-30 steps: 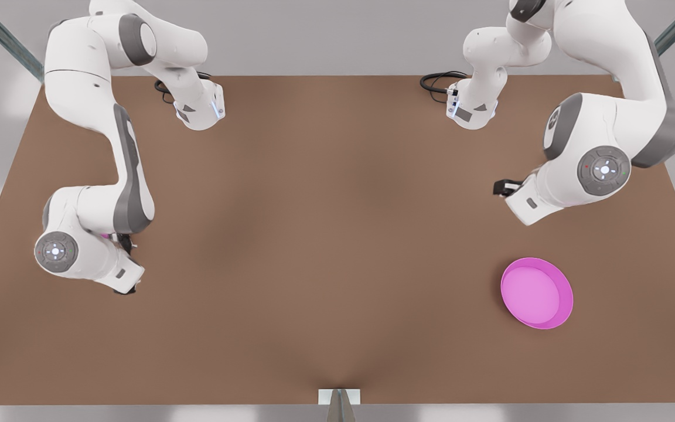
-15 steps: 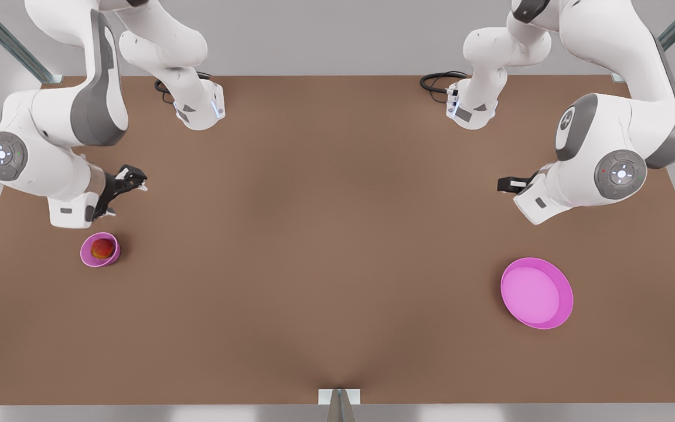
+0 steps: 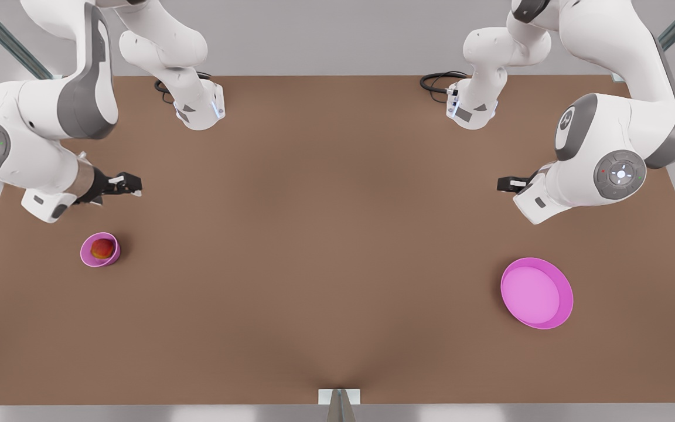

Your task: Use the left arm to pick up the apple from the plate, transfer it to the gripper of the right arm, and then use the right arm to place it into the bowl

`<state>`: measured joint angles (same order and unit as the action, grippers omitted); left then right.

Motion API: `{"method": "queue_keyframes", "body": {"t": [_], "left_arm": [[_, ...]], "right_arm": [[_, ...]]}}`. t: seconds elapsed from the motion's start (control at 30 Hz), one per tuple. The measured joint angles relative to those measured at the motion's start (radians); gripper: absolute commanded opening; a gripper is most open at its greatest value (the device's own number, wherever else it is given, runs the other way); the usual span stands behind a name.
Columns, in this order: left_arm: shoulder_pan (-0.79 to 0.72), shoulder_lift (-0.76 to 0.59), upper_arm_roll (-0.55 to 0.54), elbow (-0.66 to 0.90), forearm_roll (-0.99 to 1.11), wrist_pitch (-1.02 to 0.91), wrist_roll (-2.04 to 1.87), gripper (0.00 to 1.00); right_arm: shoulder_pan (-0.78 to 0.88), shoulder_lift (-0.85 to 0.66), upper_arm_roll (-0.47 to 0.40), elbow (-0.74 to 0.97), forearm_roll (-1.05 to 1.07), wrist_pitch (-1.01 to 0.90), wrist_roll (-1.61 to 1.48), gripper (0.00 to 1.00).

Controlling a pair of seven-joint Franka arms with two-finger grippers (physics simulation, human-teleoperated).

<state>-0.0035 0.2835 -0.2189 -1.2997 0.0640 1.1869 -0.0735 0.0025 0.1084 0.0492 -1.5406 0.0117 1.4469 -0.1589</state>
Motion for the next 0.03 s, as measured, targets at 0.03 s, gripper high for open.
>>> {"method": "queue_keyframes", "body": {"t": [0.03], "left_arm": [[0.0,0.0,0.0,0.0,0.0,0.0,0.0,1.0]], "right_arm": [[0.002,-0.002,0.0,0.0,0.0,-0.001,0.018,1.0]]}}
